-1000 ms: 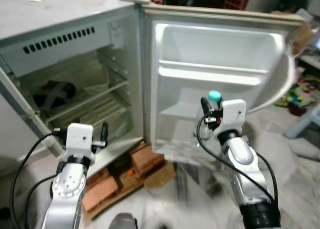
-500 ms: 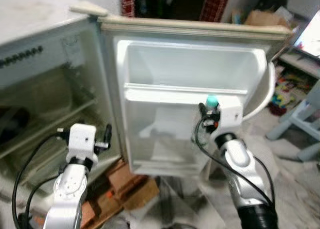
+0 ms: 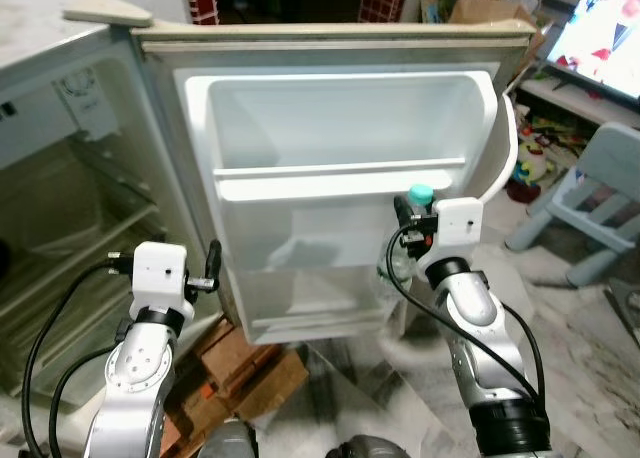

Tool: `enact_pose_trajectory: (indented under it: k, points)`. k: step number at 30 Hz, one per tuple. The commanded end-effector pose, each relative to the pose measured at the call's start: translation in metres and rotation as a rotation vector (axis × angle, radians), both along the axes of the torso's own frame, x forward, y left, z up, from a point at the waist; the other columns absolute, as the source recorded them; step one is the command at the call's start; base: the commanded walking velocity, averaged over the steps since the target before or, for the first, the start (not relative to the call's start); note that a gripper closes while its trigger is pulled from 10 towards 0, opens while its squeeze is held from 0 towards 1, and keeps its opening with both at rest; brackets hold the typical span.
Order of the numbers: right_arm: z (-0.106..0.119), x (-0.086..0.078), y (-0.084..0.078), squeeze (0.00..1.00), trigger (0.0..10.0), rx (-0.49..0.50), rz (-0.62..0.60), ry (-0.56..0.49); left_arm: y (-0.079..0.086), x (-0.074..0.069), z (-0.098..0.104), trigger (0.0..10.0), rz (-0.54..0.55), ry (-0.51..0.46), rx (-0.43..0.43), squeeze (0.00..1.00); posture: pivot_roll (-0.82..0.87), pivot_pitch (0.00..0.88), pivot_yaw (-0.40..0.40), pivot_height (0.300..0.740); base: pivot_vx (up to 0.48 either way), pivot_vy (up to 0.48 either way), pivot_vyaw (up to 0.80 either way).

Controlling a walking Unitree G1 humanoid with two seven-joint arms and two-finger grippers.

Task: Restocking fridge

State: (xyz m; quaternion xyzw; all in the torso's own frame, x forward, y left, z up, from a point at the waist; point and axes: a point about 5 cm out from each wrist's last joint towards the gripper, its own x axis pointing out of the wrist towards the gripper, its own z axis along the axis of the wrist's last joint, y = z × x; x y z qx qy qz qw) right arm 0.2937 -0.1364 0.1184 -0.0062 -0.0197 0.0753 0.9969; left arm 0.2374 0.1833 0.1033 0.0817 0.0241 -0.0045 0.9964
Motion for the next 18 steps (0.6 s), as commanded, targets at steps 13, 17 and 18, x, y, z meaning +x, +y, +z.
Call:
enact_pose_trajectory:
  k: [13,17,18]
  points:
    - [0.0010,-0.0002,0.0005,0.00,10.0,0.035,-0.003,0.011,0.0103,0.0021,0.0042,10.0,0.060,-0.008,0.004,0.00,0.13,0.083,-0.080,0.740,0.000,0.133,-0.36]
    - [0.0007,-0.0012,0.0014,0.00,10.0,0.038,-0.001,0.012,0.0072,0.0022,0.0053,10.0,0.042,-0.018,0.009,0.00,0.13,0.085,-0.078,0.740,0.000,0.244,0.00]
    - [0.0007,-0.0012,0.0014,0.00,10.0,0.038,-0.001,0.012,0.0072,0.0022,0.0053,10.0,0.042,-0.018,0.009,0.00,0.13,0.085,-0.078,0.740,0.000,0.000,0.00]
